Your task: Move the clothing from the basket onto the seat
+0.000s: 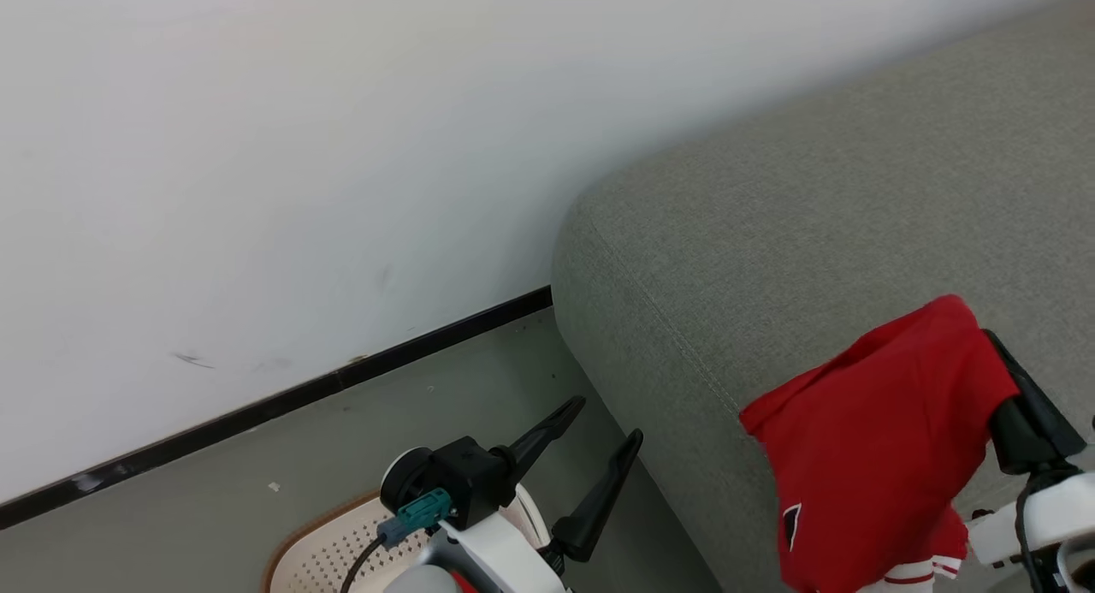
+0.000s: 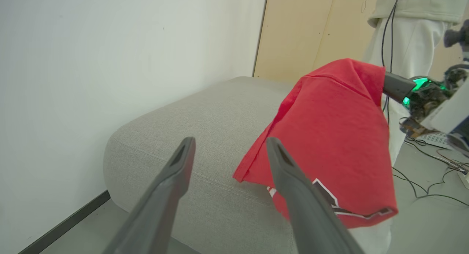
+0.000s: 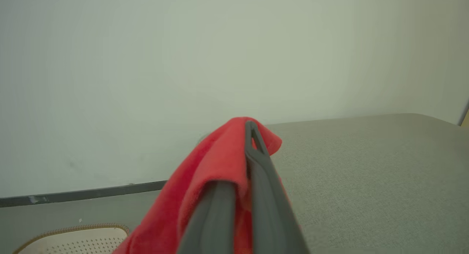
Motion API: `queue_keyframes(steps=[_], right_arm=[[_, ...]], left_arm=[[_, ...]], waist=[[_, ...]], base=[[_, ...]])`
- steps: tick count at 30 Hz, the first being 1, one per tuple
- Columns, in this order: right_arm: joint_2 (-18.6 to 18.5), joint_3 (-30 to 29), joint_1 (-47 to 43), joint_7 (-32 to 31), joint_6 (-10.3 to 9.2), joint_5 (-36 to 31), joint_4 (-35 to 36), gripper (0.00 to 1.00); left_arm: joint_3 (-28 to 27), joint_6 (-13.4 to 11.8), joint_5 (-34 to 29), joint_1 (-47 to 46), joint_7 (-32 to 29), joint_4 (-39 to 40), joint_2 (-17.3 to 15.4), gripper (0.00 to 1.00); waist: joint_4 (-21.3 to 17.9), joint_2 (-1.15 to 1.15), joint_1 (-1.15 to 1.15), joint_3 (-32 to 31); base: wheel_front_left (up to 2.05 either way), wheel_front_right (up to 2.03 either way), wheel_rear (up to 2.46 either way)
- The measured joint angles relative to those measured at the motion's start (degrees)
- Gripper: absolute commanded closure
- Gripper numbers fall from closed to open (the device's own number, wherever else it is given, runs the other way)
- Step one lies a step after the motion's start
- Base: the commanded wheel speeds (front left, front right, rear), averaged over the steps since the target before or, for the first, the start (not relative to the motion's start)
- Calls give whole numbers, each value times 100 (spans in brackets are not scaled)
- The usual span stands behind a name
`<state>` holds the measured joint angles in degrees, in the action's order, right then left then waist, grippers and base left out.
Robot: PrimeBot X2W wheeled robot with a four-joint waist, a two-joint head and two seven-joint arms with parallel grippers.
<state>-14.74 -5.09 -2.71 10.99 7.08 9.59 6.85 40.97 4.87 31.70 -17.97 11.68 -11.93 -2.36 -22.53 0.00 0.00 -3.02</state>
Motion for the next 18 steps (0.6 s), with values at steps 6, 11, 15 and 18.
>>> queue_keyframes(steps=[6,11,15,18], right_arm=[[-377,726,816,-327,0,298,-348,100],[-598,716,1908,-606,0,643,-651,100],[-837,459,2806,-845,0,813,-1021,100],[-1073,316,3415,-973,0,833,-1334,100]], left_arm=[[-31,-135,-63,25,34,1,1,0],[-66,-227,-216,24,35,33,-11,0],[-109,-328,-309,20,45,118,-77,0],[-123,-378,-367,13,45,209,-130,0]], waist=[[-106,0,0,116],[-106,0,0,264],[-67,0,0,395],[-19,0,0,498]], base=[[0,0,0],[0,0,0],[0,0,0],[0,0,0]])
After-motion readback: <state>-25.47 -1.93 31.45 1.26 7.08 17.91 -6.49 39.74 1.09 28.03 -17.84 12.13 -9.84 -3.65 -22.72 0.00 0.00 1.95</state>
